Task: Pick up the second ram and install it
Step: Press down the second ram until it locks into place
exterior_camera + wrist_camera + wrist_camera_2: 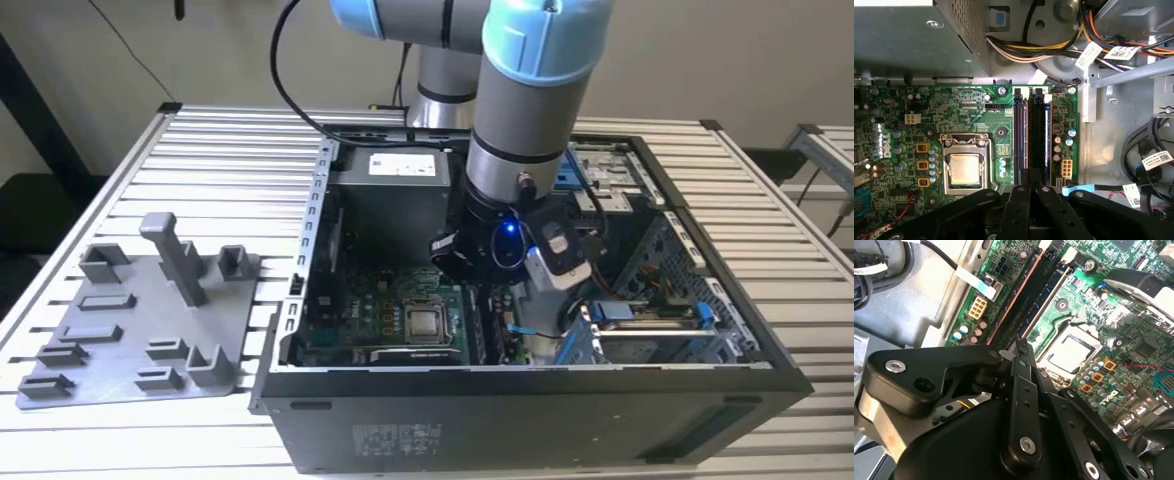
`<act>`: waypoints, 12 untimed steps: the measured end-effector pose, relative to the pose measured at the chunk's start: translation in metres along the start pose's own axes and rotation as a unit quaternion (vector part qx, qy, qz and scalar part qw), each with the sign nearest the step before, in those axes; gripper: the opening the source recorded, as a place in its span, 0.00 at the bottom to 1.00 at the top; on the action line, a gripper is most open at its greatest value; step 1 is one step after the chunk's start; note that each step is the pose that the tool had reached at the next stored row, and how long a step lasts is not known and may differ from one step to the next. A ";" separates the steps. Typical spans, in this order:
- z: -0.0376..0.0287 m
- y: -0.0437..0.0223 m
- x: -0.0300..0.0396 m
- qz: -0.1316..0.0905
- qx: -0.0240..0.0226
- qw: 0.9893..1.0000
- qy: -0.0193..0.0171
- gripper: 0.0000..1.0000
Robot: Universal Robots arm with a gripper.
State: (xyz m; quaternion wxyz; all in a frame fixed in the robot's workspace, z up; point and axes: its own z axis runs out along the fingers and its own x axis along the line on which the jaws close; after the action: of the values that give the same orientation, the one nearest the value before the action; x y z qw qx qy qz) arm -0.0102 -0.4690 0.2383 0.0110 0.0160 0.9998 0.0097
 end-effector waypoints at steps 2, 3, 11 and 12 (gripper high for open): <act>-0.0002 0.0000 0.0000 0.000 0.000 1.000 0.000 0.11; -0.0003 0.0000 0.0000 0.000 0.000 1.000 0.000 0.11; -0.0007 0.0000 0.0000 -0.007 0.000 1.000 0.000 0.11; -0.0007 0.0000 0.0001 -0.015 0.000 1.000 0.000 0.11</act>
State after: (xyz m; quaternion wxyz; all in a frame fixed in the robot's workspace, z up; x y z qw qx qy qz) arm -0.0103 -0.4690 0.2390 0.0108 0.0014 0.9999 0.0098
